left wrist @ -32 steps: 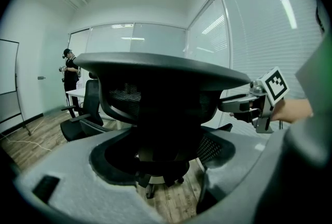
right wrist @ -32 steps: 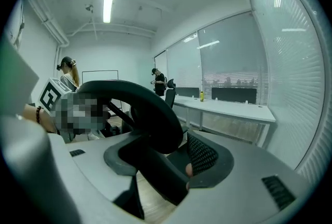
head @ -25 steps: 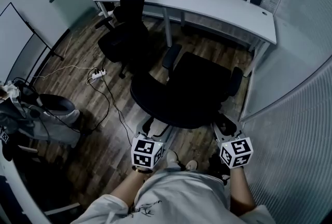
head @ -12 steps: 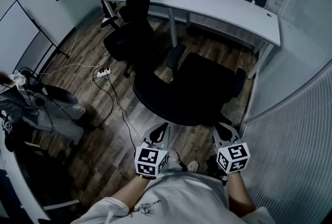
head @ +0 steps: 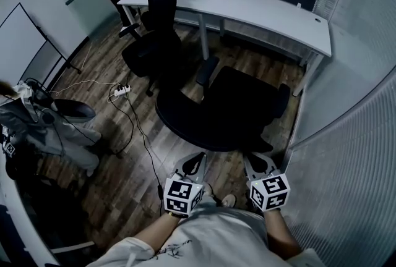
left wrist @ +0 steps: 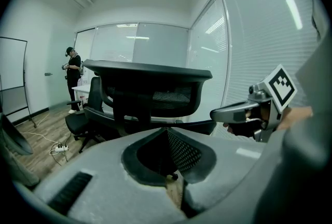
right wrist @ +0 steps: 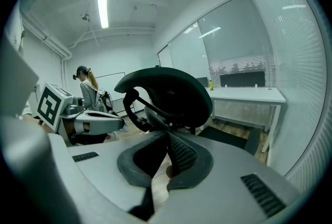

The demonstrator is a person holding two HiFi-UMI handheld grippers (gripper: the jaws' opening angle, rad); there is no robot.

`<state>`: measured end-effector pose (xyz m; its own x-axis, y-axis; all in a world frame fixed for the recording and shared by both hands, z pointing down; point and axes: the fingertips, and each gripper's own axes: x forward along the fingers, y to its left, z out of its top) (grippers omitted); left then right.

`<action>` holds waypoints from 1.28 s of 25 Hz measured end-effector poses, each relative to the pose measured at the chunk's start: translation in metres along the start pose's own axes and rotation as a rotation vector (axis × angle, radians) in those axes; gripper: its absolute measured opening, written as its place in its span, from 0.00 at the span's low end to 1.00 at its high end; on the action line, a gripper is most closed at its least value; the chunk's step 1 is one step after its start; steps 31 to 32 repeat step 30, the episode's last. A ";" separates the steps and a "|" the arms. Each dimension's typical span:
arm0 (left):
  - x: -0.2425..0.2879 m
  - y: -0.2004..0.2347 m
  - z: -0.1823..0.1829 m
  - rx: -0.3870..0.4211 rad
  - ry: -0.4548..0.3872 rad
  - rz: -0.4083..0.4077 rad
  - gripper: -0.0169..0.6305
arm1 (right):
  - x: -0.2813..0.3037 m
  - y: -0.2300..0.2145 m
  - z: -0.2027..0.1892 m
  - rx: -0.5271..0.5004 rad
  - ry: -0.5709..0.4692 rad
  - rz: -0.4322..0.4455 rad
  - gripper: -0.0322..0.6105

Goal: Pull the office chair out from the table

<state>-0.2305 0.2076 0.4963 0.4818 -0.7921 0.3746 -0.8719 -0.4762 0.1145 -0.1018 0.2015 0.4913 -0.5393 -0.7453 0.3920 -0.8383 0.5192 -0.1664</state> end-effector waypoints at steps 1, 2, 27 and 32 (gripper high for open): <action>0.001 0.000 0.000 0.001 0.000 -0.002 0.04 | -0.001 0.000 0.000 0.000 -0.002 -0.001 0.06; 0.002 -0.001 -0.001 0.001 0.000 -0.004 0.04 | -0.002 0.000 0.000 -0.002 -0.003 -0.003 0.06; 0.001 -0.005 -0.003 0.009 0.001 -0.011 0.04 | -0.010 0.000 -0.003 -0.042 -0.007 -0.011 0.06; 0.001 -0.007 -0.004 0.011 0.001 -0.011 0.04 | -0.010 -0.002 -0.005 -0.043 -0.003 -0.012 0.06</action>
